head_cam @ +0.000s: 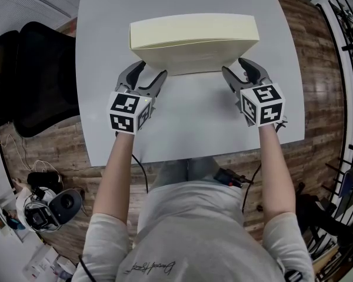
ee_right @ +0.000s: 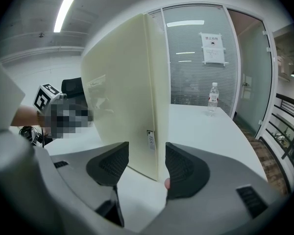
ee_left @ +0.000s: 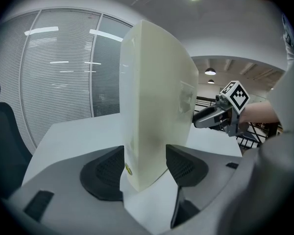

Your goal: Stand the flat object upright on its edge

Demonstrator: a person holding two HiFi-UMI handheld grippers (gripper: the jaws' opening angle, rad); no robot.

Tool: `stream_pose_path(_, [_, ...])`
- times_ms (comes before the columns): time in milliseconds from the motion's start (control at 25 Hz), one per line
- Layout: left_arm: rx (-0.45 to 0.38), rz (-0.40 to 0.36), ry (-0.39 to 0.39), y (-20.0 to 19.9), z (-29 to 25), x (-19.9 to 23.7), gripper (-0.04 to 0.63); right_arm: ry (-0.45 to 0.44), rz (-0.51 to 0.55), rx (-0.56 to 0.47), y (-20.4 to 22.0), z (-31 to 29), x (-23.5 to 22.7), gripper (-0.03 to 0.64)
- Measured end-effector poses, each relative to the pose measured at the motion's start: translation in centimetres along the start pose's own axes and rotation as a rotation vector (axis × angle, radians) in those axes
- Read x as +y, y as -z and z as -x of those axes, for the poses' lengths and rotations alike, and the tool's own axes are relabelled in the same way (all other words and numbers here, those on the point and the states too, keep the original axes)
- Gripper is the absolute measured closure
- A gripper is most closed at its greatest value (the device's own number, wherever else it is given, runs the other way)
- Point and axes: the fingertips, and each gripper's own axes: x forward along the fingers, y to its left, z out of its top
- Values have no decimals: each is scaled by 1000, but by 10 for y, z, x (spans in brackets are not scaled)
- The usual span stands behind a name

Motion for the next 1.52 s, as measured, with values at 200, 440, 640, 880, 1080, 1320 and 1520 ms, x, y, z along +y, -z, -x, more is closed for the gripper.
stream_pose_path(200, [-12,48,1,1,7,0,316,6,-12,0,3,6,0,371])
stream_pose_path(440, [-3,40,16,8,25,-10,318,21,-50,-4,11,22,5,371])
stream_pose_path(640, [6,33,33,15,35,-21,339,25,-56,-13,15,32,15,388])
stream_pose_path(880, [2,42,25,20,42,-37,453,23,-29,-13,17,52,30,441])
stream_pose_path(1080, [1,45,25,21,57,-51,560,18,-26,-33,16,70,48,505])
stream_pose_path(1320, [-24,47,40,8,69,-73,583,-15,-42,-50,13,85,66,560])
stream_pose_path(1520, [-34,26,46,2,76,-80,583,-41,-56,-56,13,86,80,584])
